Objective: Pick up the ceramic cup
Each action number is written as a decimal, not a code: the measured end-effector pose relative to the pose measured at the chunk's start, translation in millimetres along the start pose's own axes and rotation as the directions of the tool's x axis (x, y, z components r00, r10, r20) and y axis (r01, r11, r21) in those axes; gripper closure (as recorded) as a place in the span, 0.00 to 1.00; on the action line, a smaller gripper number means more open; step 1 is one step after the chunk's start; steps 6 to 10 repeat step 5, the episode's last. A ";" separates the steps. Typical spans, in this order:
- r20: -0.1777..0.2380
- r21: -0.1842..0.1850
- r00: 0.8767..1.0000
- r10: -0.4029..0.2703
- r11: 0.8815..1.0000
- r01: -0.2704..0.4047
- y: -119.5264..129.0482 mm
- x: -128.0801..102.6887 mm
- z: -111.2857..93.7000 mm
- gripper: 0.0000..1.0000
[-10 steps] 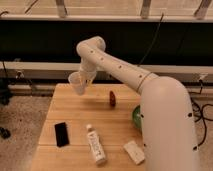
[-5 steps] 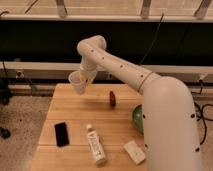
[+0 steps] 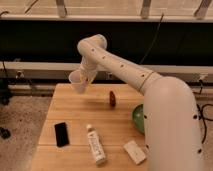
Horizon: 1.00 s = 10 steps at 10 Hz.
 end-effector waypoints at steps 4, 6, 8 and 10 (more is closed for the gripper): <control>-0.006 0.002 1.000 -0.006 1.000 0.006 1.2 0.1 -4.0 0.96; -0.007 0.003 1.000 -0.008 1.000 0.008 1.3 0.1 -4.9 0.96; -0.007 0.003 1.000 -0.008 1.000 0.008 1.3 0.1 -4.9 0.96; -0.007 0.003 1.000 -0.008 1.000 0.008 1.3 0.1 -4.9 0.96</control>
